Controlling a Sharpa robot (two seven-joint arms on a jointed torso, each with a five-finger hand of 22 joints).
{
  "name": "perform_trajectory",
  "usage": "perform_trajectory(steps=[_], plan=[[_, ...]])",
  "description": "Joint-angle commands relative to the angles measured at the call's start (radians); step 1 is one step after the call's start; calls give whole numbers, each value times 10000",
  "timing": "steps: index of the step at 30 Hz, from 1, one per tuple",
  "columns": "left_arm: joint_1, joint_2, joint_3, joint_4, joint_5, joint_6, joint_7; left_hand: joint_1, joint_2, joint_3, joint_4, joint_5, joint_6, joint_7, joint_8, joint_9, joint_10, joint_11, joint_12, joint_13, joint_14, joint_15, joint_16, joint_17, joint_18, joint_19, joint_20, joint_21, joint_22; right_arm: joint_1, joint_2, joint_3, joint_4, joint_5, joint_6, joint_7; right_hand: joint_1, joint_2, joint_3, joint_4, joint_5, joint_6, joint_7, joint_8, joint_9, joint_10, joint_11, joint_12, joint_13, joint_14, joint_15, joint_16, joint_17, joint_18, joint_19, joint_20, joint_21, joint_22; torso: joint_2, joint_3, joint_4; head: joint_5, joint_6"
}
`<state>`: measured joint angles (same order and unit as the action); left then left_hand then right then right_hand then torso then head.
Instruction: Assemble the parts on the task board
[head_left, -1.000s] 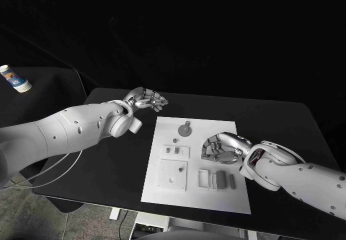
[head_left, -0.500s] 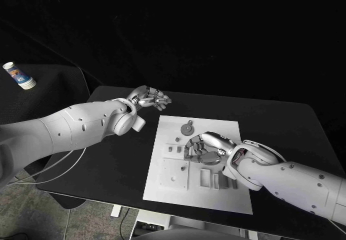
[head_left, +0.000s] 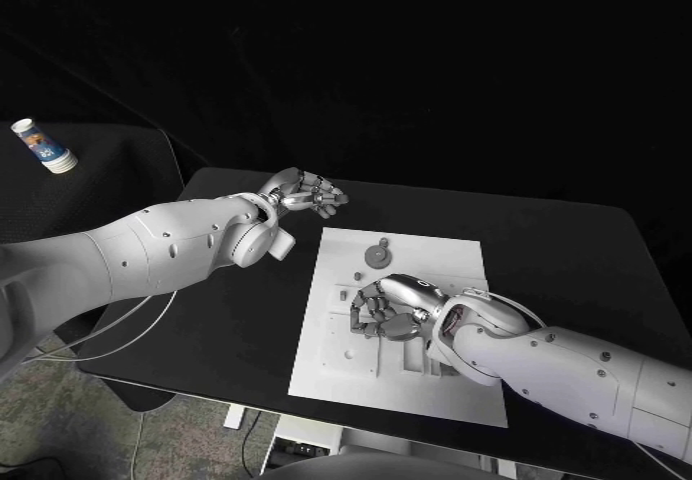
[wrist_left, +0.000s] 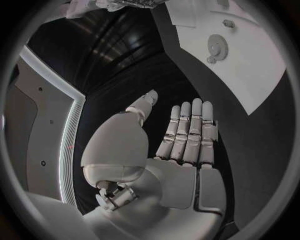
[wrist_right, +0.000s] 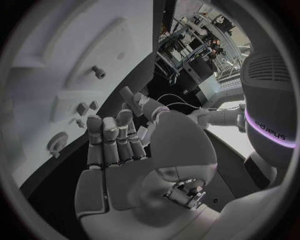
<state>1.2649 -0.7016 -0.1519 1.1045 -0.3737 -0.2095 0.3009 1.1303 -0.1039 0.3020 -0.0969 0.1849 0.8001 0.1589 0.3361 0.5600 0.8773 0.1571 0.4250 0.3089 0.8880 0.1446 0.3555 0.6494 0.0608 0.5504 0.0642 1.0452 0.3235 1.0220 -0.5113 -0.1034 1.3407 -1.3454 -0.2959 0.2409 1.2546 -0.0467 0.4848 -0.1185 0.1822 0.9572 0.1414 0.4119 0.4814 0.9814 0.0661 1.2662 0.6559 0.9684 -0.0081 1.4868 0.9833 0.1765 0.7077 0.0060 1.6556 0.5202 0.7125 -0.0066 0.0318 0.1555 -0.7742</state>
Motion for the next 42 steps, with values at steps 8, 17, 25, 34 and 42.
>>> perform_trajectory(steps=[8, 17, 25, 34, 42], plan=[[15, 62, 10, 30, -11, 81, 75, -1, 125, -21, 11, 0, 101, 4, 42, 17, -10, 8, -35, 17, 50, 4, -37, -18, -170, -65, -12, -64, 10, -146, 274, -345, -207, -777, 117, -97, 37, -4, 72, -11, 61, 186, 66, 52, 42, 50, -15, -66, -16, 53, -23, -26, -18, 173, 68, 22, 1265, 17, 7, 29, -9, 83, -83], [15, 48, 10, 23, -11, 87, 70, -1, 122, -23, 11, 0, 102, 4, 42, 17, -9, 8, -37, 17, 51, 4, -40, -19, -171, -69, -11, -66, 10, -275, 320, -395, -297, -1107, -152, -198, 33, -8, 82, -6, 60, 184, 67, 47, 40, 50, -14, -70, -19, 54, -23, -28, -20, 173, 71, 23, 1267, 18, 6, 30, -17, 138, -132], [15, 47, 10, 33, -11, 91, 71, -1, 121, -24, 10, 0, 102, 4, 42, 17, -8, 8, -40, 18, 52, 4, -44, -21, -172, -72, -11, -68, 10, -296, 362, -433, -311, -1270, -133, -257, 29, -19, 88, -5, 59, 183, 68, 44, 39, 50, -13, -73, -22, 56, -23, -29, -21, 173, 73, 23, 1268, 20, 5, 28, -17, 149, -136], [15, 47, 10, 32, -11, 92, 70, 0, 119, -25, 11, 0, 103, 5, 41, 17, -7, 8, -43, 18, 53, 4, -48, -22, -173, -75, -10, -70, 10, -328, 427, -450, -355, -1318, -230, -313, 25, -33, 97, -4, 58, 182, 69, 40, 38, 52, -13, -76, -25, 59, -23, -30, -22, 173, 77, 23, 1271, 22, 5, 24, -13, 168, -157], [15, 59, 10, 25, -11, 93, 67, 0, 118, -26, 11, -1, 104, 5, 41, 17, -6, 9, -45, 19, 54, 4, -51, -23, -174, -78, -9, -72, 11, -362, 500, -453, -359, -1321, -223, -297, 22, -40, 104, -2, 57, 183, 69, 38, 38, 55, -13, -78, -27, 61, -24, -31, -23, 173, 79, 24, 1273, 24, 4, 24, -16, 190, -179]])
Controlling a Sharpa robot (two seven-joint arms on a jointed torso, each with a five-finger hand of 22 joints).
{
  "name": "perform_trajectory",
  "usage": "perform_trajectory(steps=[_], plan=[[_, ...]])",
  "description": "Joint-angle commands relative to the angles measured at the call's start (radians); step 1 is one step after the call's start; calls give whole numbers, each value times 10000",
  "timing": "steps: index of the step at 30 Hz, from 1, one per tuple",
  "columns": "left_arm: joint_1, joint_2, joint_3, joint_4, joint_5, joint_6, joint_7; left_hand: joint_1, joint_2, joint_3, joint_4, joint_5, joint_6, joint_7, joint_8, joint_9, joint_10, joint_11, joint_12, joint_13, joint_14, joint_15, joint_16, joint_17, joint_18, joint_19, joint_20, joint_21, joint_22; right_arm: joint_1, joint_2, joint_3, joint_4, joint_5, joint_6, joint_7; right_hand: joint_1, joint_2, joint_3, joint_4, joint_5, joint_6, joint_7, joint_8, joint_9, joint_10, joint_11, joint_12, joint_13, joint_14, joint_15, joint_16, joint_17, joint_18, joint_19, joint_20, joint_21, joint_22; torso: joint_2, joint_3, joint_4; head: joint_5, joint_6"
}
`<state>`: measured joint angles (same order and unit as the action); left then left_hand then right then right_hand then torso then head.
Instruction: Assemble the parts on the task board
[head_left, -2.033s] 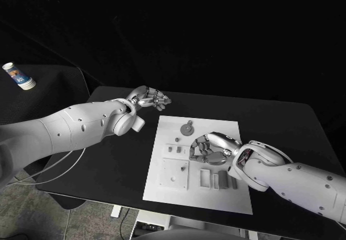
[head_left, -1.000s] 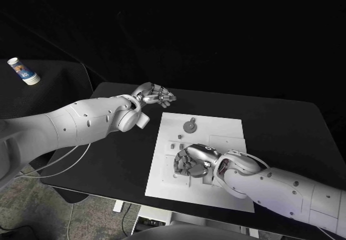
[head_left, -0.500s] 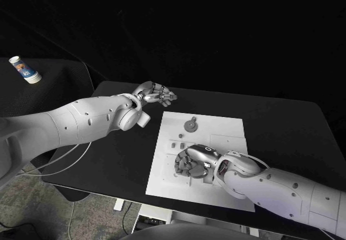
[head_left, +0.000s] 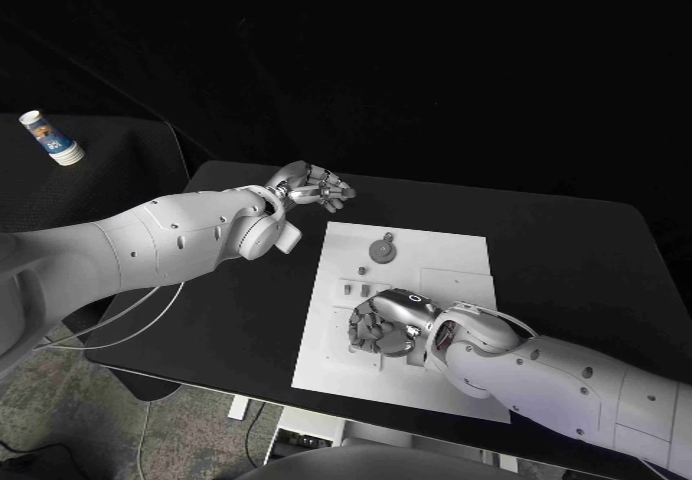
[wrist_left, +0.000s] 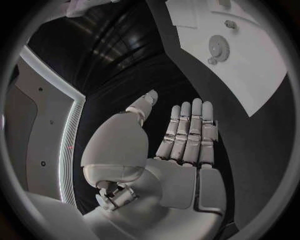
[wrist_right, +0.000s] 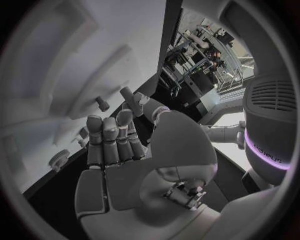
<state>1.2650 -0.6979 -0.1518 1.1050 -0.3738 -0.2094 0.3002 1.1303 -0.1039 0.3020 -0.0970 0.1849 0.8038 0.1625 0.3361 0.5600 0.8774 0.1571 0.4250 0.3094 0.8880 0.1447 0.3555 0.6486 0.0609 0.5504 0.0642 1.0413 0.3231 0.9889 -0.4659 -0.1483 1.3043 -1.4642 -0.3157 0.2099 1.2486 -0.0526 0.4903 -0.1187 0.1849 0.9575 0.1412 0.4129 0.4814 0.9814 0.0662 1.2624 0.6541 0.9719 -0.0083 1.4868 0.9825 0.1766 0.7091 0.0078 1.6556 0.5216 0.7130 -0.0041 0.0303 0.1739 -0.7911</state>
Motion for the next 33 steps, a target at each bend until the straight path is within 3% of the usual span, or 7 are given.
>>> perform_trajectory(steps=[1, 33], plan=[[14, 24, 9, 21, -10, 93, 73, 0, 118, -26, 11, -1, 67, -31, 41, 17, -7, 9, -46, 13, 54, 4, -51, -16, -175, -79, -9, -34, 15, -43, 59, -5, 1, -133, -17, 18, 82, 19, 50, -1, 31, 180, 71, 28, 38, 54, -14, -40, -10, 27, -22, -30, -15, 172, 67, 6, 1273, 10, -1, -1, -1, 6, -11], [15, 22, 9, 18, -10, 109, 60, 1, 115, -29, 11, -1, 68, -29, 38, 16, -5, 9, -57, 15, 58, 4, -65, -21, -178, -89, -7, -39, 16, -134, 153, -74, -220, -354, 290, -87, 67, 2, 79, 11, 30, 190, 71, 24, 37, 62, -12, -47, -19, 35, -23, -34, -19, 172, 77, 7, 1277, 15, 2, 5, -4, 28, -87]])
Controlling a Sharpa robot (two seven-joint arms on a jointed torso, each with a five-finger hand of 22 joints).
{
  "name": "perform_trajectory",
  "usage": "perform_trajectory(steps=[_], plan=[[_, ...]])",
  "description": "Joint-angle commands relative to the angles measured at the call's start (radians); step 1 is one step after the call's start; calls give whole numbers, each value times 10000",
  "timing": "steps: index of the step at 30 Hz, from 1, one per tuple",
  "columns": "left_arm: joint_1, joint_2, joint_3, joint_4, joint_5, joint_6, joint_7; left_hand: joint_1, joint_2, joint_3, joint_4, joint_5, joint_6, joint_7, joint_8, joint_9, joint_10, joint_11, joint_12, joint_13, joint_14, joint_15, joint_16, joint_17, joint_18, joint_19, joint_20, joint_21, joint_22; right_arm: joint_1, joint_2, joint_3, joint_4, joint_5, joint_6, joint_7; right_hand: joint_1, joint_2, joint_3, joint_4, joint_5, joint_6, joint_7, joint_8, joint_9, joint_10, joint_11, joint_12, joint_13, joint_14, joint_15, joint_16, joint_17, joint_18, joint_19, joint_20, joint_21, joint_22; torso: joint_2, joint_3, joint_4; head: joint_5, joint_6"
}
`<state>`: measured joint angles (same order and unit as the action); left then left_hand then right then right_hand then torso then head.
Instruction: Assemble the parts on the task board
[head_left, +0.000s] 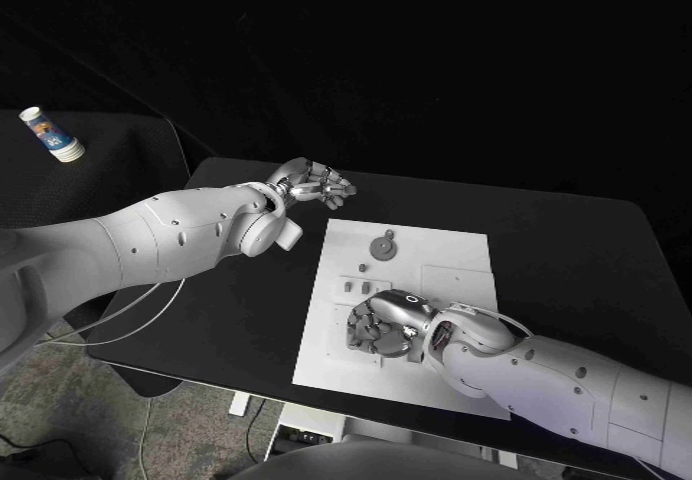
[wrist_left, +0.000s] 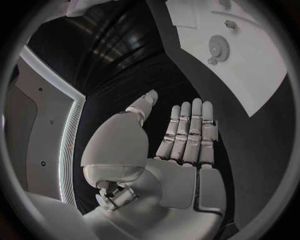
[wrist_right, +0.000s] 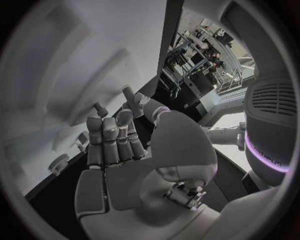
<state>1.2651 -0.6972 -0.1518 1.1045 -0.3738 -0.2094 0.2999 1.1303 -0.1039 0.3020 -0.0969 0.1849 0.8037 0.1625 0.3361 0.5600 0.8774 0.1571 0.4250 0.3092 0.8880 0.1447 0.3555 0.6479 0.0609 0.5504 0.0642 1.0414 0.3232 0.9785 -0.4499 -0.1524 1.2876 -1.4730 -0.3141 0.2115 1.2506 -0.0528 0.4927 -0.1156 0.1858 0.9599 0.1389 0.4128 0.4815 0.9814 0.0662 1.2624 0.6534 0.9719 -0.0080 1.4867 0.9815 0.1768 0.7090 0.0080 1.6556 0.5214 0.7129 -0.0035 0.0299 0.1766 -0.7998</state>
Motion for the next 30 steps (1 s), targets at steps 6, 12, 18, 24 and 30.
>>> perform_trajectory(steps=[6, 12, 18, 24, 30], plan=[[15, 8, 9, 23, -11, 110, 59, 1, 115, -30, 11, -1, 68, -29, 37, 16, -5, 9, -59, 17, 59, 5, -67, -14, -179, -90, -7, -41, 15, -45, -34, -46, -92, -351, 306, -164, 44, 0, 61, -19, 21, 169, 94, 25, 37, 62, -12, -49, -13, 35, -26, -34, -11, 169, 79, 5, 1278, 18, 1, 2, 1, 2, -29], [15, 1, 9, 20, -11, 118, 55, 1, 115, -30, 11, -1, 68, -29, 37, 16, -5, 9, -61, 17, 59, 5, -69, -14, -179, -92, -7, -41, 15, -45, -81, -47, -82, -352, 232, -145, 42, -3, 67, -18, 21, 174, 93, 26, 38, 63, -12, -51, -15, 36, -26, -35, -12, 169, 80, 6, 1278, 18, 2, 1, 7, 9, -50], [15, 2, 9, 15, -11, 120, 50, 2, 114, -30, 11, 0, 67, -29, 36, 16, -5, 10, -63, 18, 59, 5, -72, -15, -180, -93, -7, -42, 15, -45, -142, -47, -17, -351, 147, -134, 41, -7, 74, -17, 21, 178, 92, 26, 38, 63, -11, -53, -17, 37, -26, -36, -13, 169, 82, 6, 1278, 19, 0, 1, 1, 14, -50], [15, 2, 9, 13, -11, 129, 46, 2, 114, -31, 11, -1, 67, -28, 35, 16, -6, 10, -65, 18, 60, 5, -74, -16, -180, -95, -7, -43, 15, -45, -168, -47, 112, -400, 25, -129, 39, -12, 79, -17, 21, 180, 92, 25, 38, 63, -11, -55, -19, 38, -26, -37, -14, 170, 83, 6, 1278, 20, 1, 3, 3, 11, -46], [14, 9, 9, 7, -11, 135, 46, 3, 113, -32, 11, -1, 66, -28, 34, 15, -6, 10, -68, 18, 60, 5, -77, -17, -181, -97, -6, -44, 16, -45, -224, -46, 177, -397, 2, -125, 39, -16, 85, -18, 21, 182, 91, 25, 38, 64, -11, -57, -20, 39, -26, -38, -14, 170, 84, 6, 1278, 21, 2, 2, -1, -1, -30]])
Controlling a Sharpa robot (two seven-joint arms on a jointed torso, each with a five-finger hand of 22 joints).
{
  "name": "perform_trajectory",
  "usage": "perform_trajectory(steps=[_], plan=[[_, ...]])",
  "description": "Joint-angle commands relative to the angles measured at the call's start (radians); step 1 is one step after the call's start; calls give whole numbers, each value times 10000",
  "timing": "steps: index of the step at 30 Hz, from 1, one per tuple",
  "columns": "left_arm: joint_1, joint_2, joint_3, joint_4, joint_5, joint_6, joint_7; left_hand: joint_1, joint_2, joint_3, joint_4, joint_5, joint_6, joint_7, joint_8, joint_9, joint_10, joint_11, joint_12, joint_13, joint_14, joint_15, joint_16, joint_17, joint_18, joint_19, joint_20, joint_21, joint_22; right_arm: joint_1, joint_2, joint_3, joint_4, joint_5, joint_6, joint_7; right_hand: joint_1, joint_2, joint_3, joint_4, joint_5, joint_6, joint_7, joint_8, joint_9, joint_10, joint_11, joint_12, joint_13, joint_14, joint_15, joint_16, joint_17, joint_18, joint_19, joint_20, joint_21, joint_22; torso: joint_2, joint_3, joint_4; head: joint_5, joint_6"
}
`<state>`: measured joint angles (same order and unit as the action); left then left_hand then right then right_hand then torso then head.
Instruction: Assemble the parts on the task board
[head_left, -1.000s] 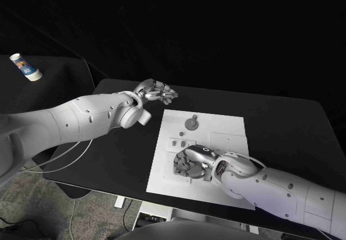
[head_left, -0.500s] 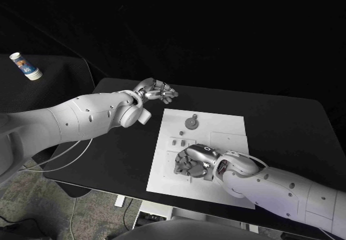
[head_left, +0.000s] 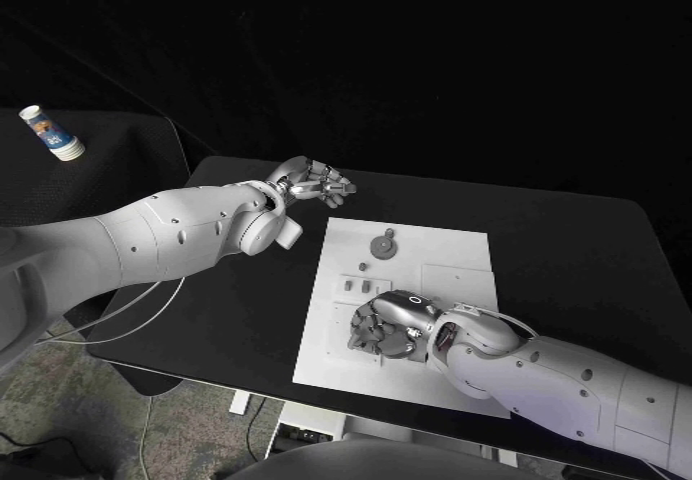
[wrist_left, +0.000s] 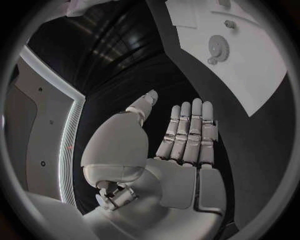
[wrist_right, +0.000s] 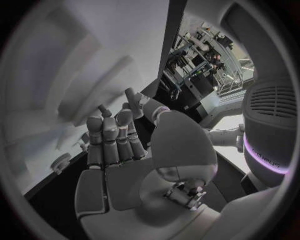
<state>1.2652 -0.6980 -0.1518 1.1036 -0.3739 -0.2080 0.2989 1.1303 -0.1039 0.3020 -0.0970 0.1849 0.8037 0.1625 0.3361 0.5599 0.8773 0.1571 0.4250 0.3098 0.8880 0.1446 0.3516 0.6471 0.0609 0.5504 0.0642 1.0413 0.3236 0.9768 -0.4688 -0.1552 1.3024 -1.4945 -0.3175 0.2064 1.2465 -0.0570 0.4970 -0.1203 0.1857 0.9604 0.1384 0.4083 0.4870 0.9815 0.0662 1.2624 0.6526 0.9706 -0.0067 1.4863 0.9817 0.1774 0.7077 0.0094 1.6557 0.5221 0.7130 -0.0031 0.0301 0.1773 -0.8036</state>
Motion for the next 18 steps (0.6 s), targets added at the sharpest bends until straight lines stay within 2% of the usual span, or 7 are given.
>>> perform_trajectory(steps=[1, 18], plan=[[13, 15, 9, 17, -10, 120, 56, 3, 113, -32, 11, -1, 66, -28, 34, 15, -6, 10, -68, 12, 60, 5, -39, -9, -181, -97, -6, -44, 13, -27, -51, -17, 36, -182, 33, -77, 80, 25, 42, 29, 22, 177, 96, 70, -17, 64, -11, -57, -12, 52, -40, -33, -16, 165, 97, -7, 1278, 14, -1, -4, -1, -16, 10], [13, 5, 9, 11, -10, 118, 50, 4, 110, -34, 11, -1, 64, -27, 31, 14, -7, 10, -76, 12, 61, 6, -47, -12, -183, -102, -5, -47, 13, -25, -129, -15, 127, -188, -113, -157, 79, 10, 58, 27, 22, 183, 95, 68, -17, 64, -11, -62, -17, 54, -41, -36, -18, 165, 100, -7, 1278, 16, -1, -6, 1, -49, 24]])
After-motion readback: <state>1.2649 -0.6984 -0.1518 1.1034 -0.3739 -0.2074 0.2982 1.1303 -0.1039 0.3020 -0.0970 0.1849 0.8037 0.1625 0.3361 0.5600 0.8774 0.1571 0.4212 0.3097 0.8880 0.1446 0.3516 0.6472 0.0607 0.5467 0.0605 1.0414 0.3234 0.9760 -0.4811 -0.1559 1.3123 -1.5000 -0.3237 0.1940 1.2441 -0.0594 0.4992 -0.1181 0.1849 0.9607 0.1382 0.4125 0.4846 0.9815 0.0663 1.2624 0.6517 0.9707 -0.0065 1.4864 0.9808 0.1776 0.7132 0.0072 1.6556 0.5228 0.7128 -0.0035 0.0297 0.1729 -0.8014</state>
